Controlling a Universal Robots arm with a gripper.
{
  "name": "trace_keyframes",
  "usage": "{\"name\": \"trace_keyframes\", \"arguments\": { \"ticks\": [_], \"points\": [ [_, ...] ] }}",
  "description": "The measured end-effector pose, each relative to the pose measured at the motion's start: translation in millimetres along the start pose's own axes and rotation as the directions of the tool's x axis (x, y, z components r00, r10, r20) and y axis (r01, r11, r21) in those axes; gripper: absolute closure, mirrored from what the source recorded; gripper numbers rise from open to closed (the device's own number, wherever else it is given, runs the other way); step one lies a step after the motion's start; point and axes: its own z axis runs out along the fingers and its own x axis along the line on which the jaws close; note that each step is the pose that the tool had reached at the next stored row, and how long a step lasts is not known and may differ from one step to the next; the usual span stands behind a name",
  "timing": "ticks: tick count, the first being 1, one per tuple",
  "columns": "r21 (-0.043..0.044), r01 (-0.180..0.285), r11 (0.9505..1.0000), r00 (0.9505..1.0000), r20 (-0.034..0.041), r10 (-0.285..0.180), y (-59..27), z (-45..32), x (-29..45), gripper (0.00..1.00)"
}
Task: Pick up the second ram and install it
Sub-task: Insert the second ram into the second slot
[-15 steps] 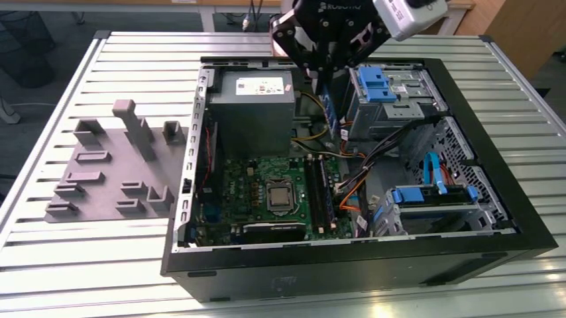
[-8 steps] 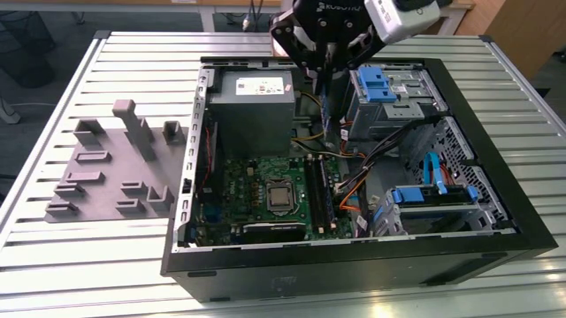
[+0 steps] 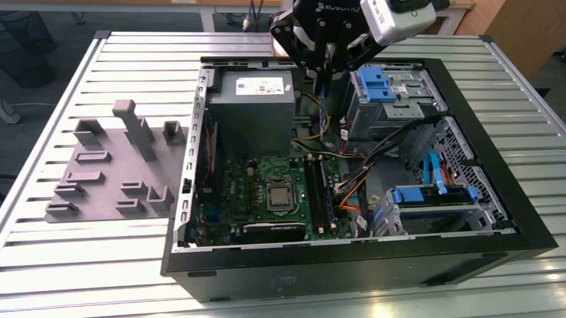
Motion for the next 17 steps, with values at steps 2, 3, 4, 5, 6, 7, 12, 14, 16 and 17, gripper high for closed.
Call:
{"name": "trace_keyframes", "arguments": {
  "ticks": [2,3,4,5,6,7,12,14,16,17],
  "points": [
    [-0.0002,0.001,1.0,1.0,0.0,-0.001,0.1,0.5,0.0,0.86],
    [-0.0001,0.007,1.0,1.0,-0.0001,-0.007,0.0,0.8,0.0,0.86],
    [-0.0002,0.023,0.9997,0.9997,-0.0004,-0.023,0.0,1.4,0.1,0.86],
    [-0.0004,0.04,0.9992,0.9992,-0.0007,-0.04,-0.1,2.1,0.1,0.86],
    [-0.0007,0.056,0.9984,0.9984,-0.001,-0.056,-0.1,3.1,0.1,0.86],
    [-0.0007,0.065,0.9979,0.9979,-0.0012,-0.065,-0.1,4.1,0.0,0.86],
    [-0.0005,0.066,0.9978,0.9978,-0.0013,-0.066,-0.1,6.9,0.0,0.86],
    [-0.0006,0.066,0.9978,0.9978,-0.0013,-0.066,-0.1,7.4,0.0,0.86],
    [-0.0008,0.066,0.9978,0.9978,-0.0012,-0.066,-0.1,8.3,0.0,0.86],
    [-0.0007,0.066,0.9978,0.9978,-0.0013,-0.066,-0.2,8.7,0.0,0.86]
  ]
}}
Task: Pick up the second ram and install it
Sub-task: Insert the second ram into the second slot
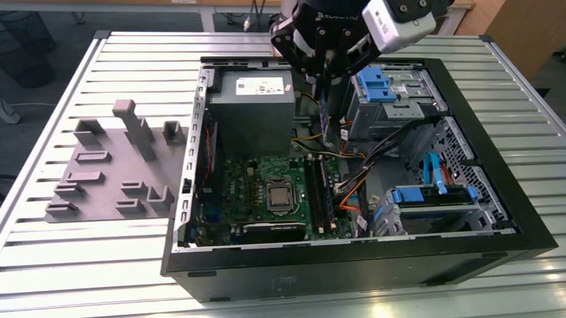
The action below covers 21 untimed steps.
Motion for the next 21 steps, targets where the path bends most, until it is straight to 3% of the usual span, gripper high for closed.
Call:
{"name": "trace_keyframes", "arguments": {
  "ticks": [14,21],
  "points": [
    [0.0,0.0,1.0,1.0,0.0,0.0,-0.2,8.3,0.1,0.86],
    [0.0026,0.0,1.0,1.0,0.0002,0.0,-0.2,8.9,0.1,0.86]
  ]
}}
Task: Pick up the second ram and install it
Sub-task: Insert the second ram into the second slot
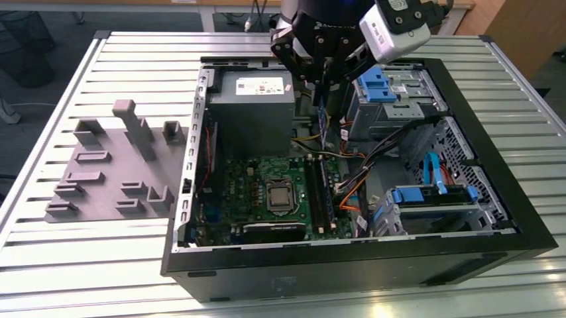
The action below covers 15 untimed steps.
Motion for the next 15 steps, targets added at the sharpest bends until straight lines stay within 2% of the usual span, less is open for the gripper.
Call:
{"name": "trace_keyframes", "arguments": {
  "ticks": [9,15],
  "points": [
    [0.0003,0.0,1.0,1.0,0.0,0.0,0.0,1.5,-0.2,0.86],
    [0.0,0.028,0.9996,0.9996,-0.0004,-0.028,-0.1,11.9,-1.5,0.86]
  ]
}}
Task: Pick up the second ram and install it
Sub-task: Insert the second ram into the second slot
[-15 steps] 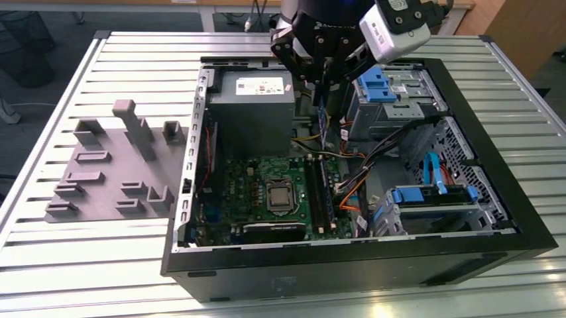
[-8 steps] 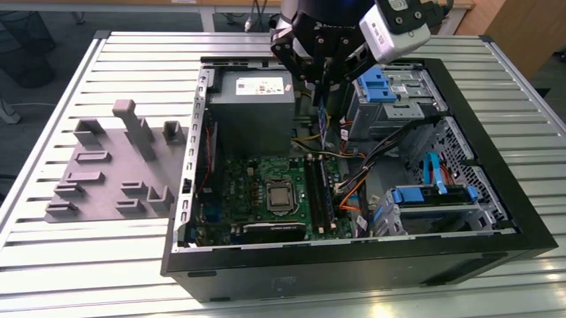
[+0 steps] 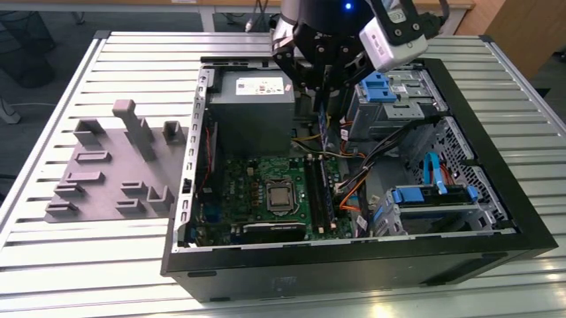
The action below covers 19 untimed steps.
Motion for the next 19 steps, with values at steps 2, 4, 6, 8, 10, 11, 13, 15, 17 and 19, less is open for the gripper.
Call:
{"name": "trace_keyframes", "arguments": {
  "ticks": [2,4,6,8,10,11,13,15,17,19],
  "points": [
    [-0.0002,0.024,0.9997,0.9997,-0.0003,-0.024,-0.1,3.6,-0.1,0.86],
    [-0.0003,0.033,0.9995,0.9995,-0.0005,-0.033,-0.1,7.2,0.0,0.86],
    [-0.0004,0.033,0.9995,0.9995,-0.0005,-0.033,-0.2,11.0,0.0,0.86],
    [-0.0002,0.033,0.9995,0.9995,-0.0006,-0.033,-0.2,14.5,0.0,0.86],
    [-0.0004,0.033,0.9995,0.9995,-0.0007,-0.033,-0.3,18.2,0.0,0.86],
    [-0.0003,0.033,0.9995,0.9995,-0.0008,-0.033,-0.3,19.9,0.1,0.86],
    [-0.0003,0.033,0.9995,0.9995,-0.0008,-0.033,-0.4,23.6,0.1,0.86],
    [-0.0004,0.033,0.9995,0.9995,-0.0008,-0.033,-0.4,27.3,0.0,0.86],
    [-0.0004,0.033,0.9995,0.9994,-0.0008,-0.033,-0.5,30.9,-0.2,0.86],
    [-0.0003,0.033,0.9995,0.9995,-0.0008,-0.033,-0.8,34.6,-0.4,0.86]
  ]
}}
